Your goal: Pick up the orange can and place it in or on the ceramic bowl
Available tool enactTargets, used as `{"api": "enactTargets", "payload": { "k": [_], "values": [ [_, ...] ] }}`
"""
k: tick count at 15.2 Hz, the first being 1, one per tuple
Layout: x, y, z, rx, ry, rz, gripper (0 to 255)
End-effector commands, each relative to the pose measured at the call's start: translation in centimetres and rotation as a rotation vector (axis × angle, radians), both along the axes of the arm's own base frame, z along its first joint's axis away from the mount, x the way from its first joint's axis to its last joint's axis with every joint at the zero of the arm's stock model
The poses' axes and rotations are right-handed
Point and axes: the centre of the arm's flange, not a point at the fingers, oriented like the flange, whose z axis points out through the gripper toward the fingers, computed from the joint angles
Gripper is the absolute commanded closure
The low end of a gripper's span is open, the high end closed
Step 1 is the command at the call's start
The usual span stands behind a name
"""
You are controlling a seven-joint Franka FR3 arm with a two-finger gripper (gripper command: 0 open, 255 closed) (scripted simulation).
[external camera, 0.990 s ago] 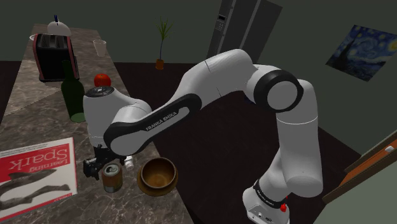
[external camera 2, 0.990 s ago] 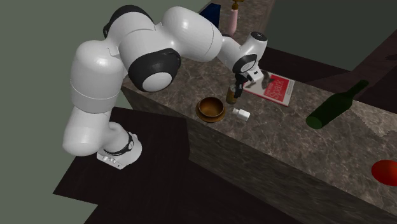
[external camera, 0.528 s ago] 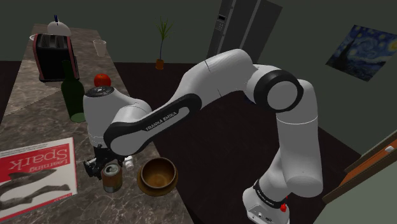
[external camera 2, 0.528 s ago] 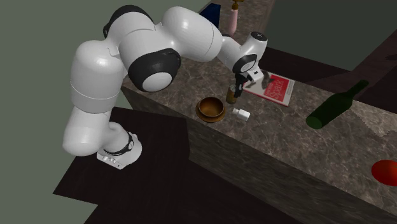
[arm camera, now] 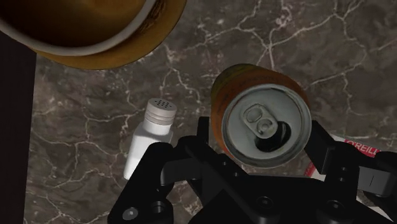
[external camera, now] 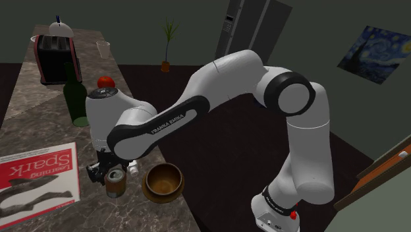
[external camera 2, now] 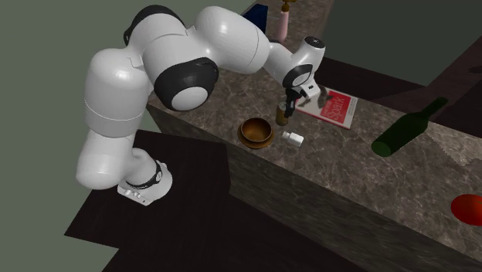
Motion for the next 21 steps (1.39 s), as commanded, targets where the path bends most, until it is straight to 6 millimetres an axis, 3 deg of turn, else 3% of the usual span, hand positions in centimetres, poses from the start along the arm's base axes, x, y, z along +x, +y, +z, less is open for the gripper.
{"api": "enactTargets", "payload": {
  "k": [1,21],
  "values": [
    [0.0,0.0,1.0,0.0,0.0,0.0,255],
    [0.0,0.0,11.5,0.0,0.0,0.0,255]
  ]
}}
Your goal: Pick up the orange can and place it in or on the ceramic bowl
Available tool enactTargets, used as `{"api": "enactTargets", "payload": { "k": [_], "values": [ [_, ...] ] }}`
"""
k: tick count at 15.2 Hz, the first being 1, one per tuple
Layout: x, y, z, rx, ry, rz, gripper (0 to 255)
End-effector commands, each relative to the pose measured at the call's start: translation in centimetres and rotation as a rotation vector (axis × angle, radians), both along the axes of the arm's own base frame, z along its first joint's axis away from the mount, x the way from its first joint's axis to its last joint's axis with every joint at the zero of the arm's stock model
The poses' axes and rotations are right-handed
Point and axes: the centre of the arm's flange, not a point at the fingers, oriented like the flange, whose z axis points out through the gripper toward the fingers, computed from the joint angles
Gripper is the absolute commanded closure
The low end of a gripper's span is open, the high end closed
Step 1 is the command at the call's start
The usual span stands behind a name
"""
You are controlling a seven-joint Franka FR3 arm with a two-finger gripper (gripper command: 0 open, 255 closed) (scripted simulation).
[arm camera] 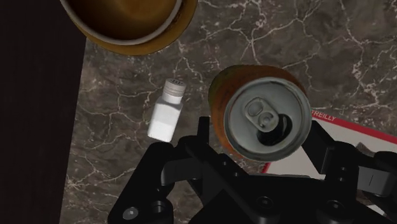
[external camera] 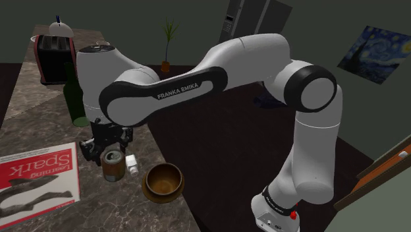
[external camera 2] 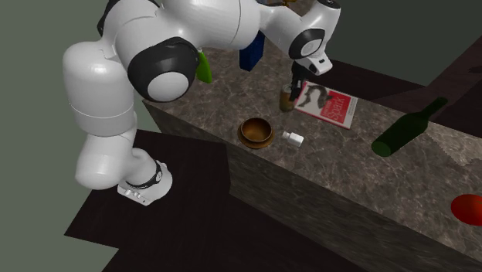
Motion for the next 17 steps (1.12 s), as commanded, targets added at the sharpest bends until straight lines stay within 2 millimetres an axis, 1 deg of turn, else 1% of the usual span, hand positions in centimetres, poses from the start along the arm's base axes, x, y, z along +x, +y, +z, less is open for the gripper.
{"api": "enactTargets", "payload": {
  "k": [1,9,10,17],
  "values": [
    [-0.1,0.1,1.2,0.0,0.0,0.0,255],
    [-0.1,0.1,5.4,0.0,0.0,0.0,255],
    [-0.1,0.1,5.5,0.0,0.0,0.0,255],
    [-5.9,-6.8,7.4,0.0,0.0,0.0,255]
  ]
}}
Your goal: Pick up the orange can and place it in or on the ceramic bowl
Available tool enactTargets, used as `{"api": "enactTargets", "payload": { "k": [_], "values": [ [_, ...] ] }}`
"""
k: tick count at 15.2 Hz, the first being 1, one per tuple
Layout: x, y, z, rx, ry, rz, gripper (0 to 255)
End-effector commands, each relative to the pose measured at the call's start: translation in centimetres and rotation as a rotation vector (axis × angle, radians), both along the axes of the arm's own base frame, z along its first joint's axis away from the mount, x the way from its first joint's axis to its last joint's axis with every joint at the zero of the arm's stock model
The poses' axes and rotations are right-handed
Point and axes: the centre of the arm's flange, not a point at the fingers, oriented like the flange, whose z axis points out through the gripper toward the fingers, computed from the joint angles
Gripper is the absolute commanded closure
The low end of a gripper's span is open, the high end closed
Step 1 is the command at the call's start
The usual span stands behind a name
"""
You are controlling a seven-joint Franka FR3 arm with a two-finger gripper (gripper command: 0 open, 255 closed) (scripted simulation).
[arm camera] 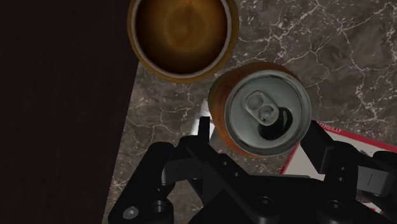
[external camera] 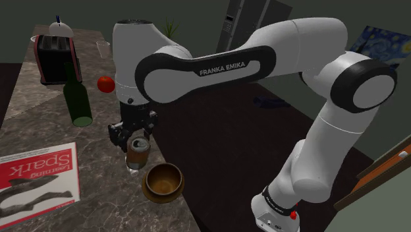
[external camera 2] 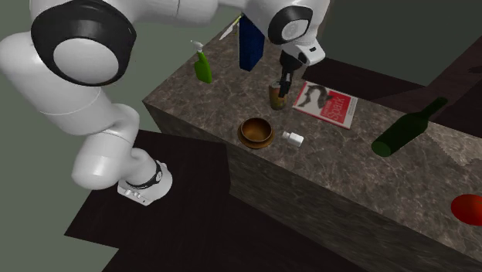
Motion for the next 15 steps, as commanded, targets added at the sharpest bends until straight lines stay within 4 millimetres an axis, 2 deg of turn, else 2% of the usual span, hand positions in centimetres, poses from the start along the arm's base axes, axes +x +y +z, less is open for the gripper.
{"api": "enactTargets", "payload": {
  "k": [1,6,15],
  "values": [
    [-1.7,-2.1,0.8,0.0,0.0,0.0,255],
    [-6.2,-7.4,2.2,0.0,0.0,0.0,255],
    [-6.2,-7.4,-2.5,0.0,0.0,0.0,255]
  ]
}}
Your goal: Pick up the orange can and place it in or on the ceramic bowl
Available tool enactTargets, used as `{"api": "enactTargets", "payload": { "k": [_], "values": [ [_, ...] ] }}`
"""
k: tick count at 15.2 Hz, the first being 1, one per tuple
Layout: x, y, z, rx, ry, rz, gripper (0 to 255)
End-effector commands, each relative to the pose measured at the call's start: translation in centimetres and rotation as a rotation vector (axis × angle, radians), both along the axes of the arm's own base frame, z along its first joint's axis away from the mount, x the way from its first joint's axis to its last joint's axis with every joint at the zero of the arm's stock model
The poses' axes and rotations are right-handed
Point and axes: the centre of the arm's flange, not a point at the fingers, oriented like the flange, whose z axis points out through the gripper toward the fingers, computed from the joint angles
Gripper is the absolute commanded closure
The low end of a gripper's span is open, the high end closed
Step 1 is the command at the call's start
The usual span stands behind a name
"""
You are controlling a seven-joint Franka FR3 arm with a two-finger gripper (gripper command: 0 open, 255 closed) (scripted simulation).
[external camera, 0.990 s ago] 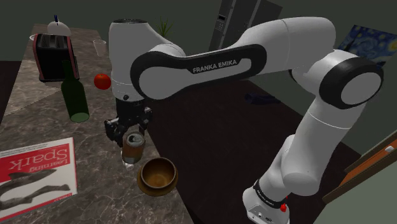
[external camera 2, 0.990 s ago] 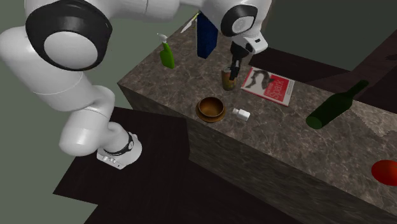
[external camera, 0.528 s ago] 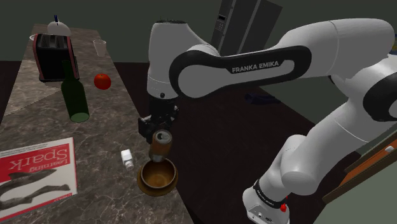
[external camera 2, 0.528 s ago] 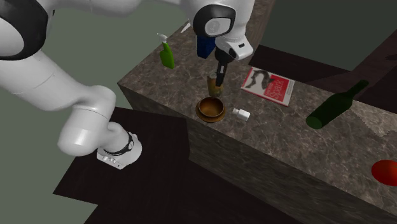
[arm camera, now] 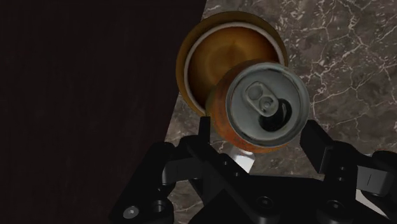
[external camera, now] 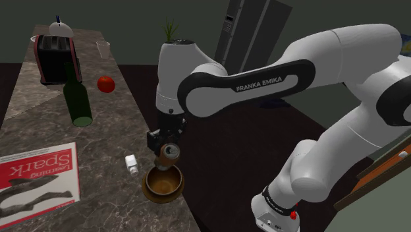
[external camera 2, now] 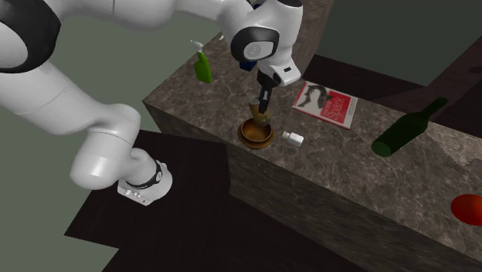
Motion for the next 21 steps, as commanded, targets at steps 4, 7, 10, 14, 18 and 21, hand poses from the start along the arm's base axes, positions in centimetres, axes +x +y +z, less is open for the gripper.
{"api": "enactTargets", "payload": {
  "k": [4,7,10,14,18,21],
  "values": [
    [-0.1,-0.1,-2.7,0.001,-0.001,0.0,255],
    [-0.1,-0.1,-4.2,0.001,-0.001,0.0,255],
    [-0.1,-0.1,-5.8,0.001,-0.001,0.0,255],
    [-0.1,-0.1,-6.4,0.001,-0.001,0.0,255],
    [-0.1,-0.1,-6.4,0.001,-0.001,0.0,255],
    [-0.1,-0.1,-6.4,0.001,-0.001,0.0,0]
  ]
}}
